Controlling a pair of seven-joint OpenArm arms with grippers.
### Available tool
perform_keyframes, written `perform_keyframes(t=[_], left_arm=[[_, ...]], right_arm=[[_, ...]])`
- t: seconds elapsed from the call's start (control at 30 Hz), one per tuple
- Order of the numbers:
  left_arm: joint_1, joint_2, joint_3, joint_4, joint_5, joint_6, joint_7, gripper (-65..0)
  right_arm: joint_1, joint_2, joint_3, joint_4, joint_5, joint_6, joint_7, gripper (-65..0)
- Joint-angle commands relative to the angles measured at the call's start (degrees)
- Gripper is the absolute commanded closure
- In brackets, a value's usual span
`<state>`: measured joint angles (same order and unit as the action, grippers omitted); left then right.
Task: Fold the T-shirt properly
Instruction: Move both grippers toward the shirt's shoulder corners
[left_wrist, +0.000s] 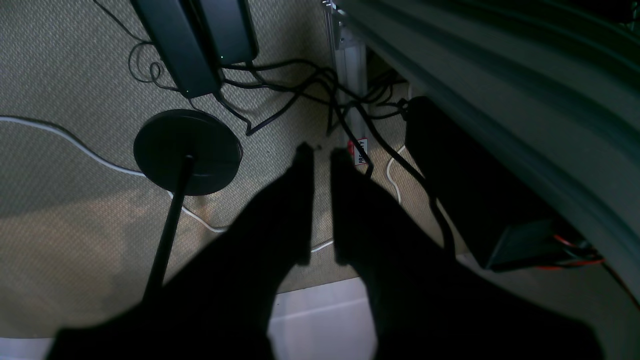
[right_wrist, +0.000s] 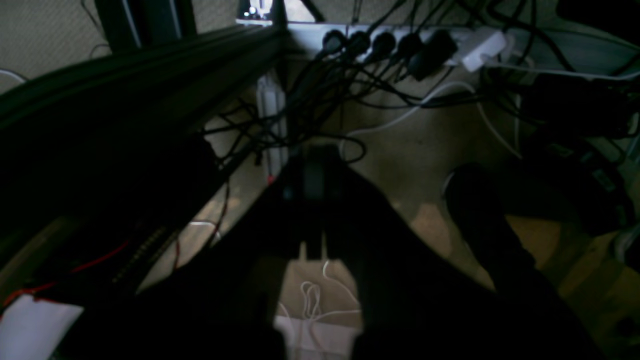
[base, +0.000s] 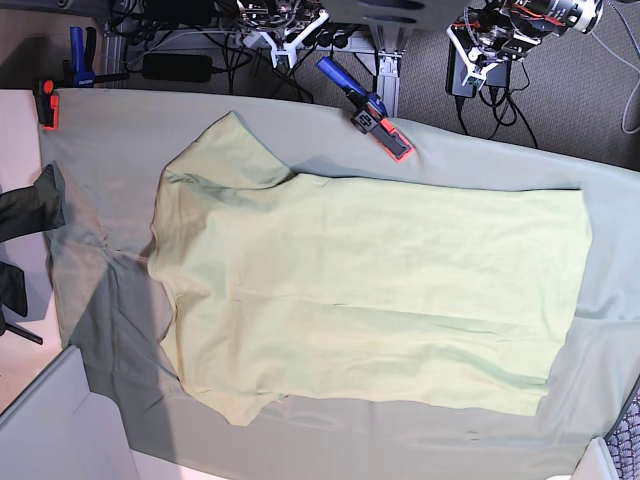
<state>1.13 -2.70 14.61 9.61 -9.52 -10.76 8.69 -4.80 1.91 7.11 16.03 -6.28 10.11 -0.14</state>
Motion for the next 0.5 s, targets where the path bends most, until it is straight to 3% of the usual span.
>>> perform_keyframes(t=[0.0, 0.27, 0.47], left_arm=[[-0.02, 0.0, -0.07, 0.24, -0.07, -0.17, -0.35, -5.6], [0.09, -0.15, -0.04, 0.24, -0.04, -0.2, -0.28, -5.6], [2.49, -1.05, -0.07, 1.42, 0.02, -0.17, -1.97, -5.6]], right_arm=[[-0.15, 0.28, 0.13, 0.39, -0.17, -1.38, 0.61, 0.0], [-0.31, 0.42, 0.13, 2.27, -0.31, -1.38, 0.57, 0.0], [-3.48, 2.29, 0.13, 4.7, -0.87, -1.36, 0.57, 0.0]])
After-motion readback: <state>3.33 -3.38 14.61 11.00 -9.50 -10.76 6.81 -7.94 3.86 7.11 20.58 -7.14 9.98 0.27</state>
